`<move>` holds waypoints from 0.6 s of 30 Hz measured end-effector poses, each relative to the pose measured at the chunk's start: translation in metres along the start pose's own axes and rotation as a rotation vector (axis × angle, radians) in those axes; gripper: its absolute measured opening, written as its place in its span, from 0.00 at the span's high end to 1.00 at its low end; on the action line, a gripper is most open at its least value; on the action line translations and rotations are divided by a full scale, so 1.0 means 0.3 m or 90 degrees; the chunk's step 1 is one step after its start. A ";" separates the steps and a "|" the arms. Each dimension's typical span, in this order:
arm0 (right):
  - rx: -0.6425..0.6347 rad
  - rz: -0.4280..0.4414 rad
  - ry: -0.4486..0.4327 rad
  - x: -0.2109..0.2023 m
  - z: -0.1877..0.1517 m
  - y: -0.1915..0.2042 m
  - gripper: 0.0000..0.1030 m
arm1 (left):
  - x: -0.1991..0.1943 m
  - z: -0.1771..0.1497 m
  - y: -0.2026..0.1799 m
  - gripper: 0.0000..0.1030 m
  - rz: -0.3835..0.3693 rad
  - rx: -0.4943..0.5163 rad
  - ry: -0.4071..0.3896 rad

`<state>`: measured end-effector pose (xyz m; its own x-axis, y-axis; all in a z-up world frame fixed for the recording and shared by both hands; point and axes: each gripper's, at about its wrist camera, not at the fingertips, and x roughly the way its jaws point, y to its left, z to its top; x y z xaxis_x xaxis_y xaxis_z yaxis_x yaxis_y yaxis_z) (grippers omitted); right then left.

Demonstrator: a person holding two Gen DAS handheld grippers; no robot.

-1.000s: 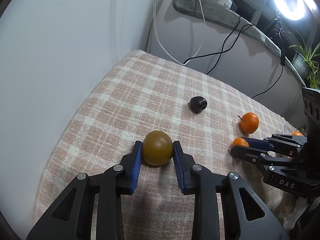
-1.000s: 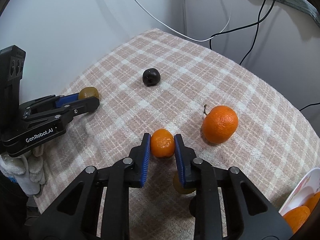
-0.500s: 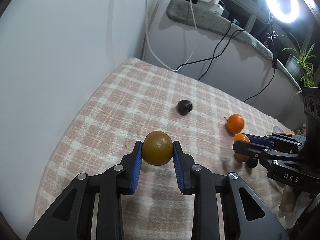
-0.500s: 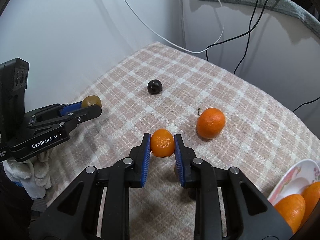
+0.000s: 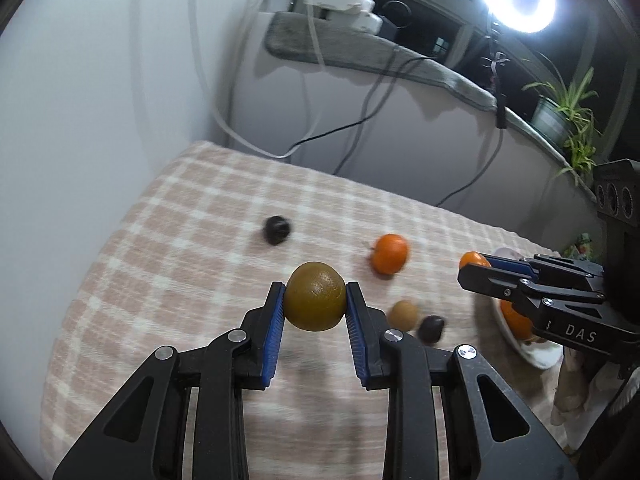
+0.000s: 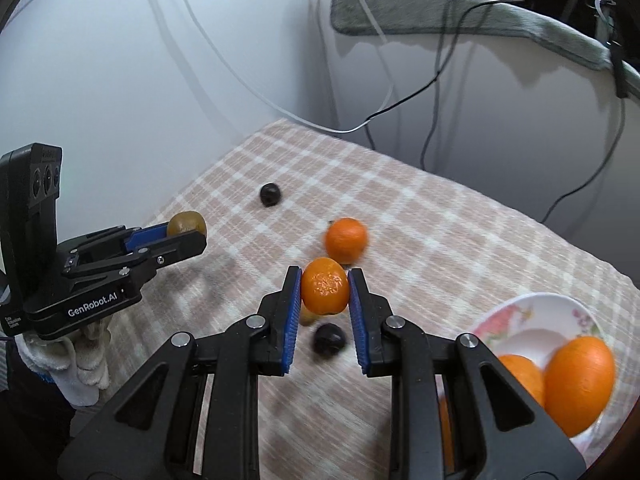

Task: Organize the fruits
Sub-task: 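Carry the mandarin and the kiwi in both grippers over the plate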

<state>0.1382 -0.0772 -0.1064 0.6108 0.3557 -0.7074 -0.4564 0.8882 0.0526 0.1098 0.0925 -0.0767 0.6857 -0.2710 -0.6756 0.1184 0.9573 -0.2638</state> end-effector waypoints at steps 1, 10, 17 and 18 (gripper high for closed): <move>0.003 -0.002 -0.002 -0.009 -0.004 -0.010 0.77 | 0.001 0.002 -0.016 0.73 -0.004 0.003 0.000; 0.035 -0.032 -0.023 -0.106 -0.045 -0.155 0.77 | 0.042 0.019 -0.199 0.73 -0.054 0.044 0.004; 0.073 -0.052 -0.032 -0.162 -0.073 -0.289 0.77 | 0.097 0.024 -0.324 0.73 -0.090 0.068 0.019; 0.079 -0.054 -0.034 -0.167 -0.076 -0.307 0.77 | 0.104 0.025 -0.338 0.73 -0.094 0.071 0.021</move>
<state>0.1349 -0.1834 -0.0920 0.6784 0.2901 -0.6750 -0.3204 0.9436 0.0834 0.1245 -0.0123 -0.0659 0.6309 -0.4114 -0.6578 0.2965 0.9113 -0.2855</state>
